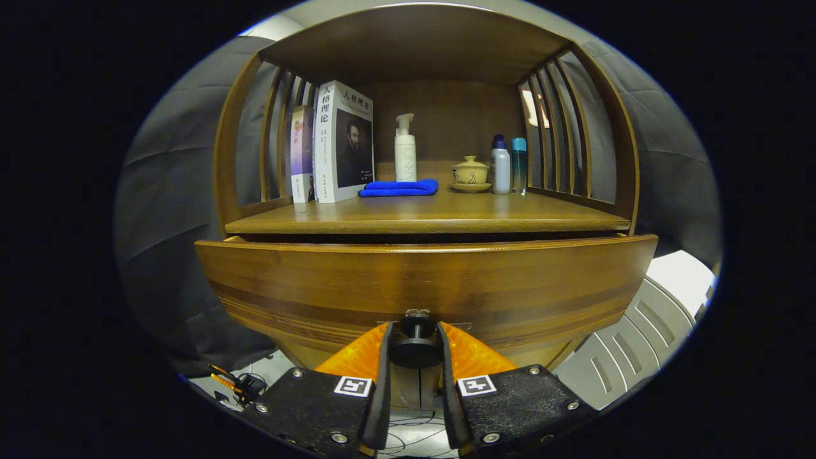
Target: Pull open the drawer, take out the items inside it, and place them on the countertop above the cabinet.
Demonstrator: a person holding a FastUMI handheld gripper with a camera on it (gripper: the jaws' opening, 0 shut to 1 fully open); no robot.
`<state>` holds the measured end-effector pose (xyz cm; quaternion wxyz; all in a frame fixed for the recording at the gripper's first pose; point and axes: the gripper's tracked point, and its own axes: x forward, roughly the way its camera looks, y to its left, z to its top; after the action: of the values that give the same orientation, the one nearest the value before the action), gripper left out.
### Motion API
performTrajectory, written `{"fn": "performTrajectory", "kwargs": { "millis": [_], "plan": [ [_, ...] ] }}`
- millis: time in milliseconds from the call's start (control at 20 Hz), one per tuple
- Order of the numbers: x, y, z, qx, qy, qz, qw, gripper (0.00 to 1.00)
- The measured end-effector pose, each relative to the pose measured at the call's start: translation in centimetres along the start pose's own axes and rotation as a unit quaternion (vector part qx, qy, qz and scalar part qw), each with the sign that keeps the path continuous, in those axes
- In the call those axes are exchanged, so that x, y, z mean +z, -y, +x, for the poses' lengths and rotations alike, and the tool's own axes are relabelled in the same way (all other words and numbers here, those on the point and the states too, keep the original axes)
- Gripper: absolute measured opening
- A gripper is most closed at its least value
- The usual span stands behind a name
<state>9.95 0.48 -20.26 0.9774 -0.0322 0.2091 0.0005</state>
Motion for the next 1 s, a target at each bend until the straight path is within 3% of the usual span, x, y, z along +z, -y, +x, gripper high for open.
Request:
{"fn": "performTrajectory", "kwargs": {
  "millis": [1000],
  "plan": [
    [-4.0,-0.8,-10.8,0.032,-0.006,-0.028,0.999,0.35]
  ]
}}
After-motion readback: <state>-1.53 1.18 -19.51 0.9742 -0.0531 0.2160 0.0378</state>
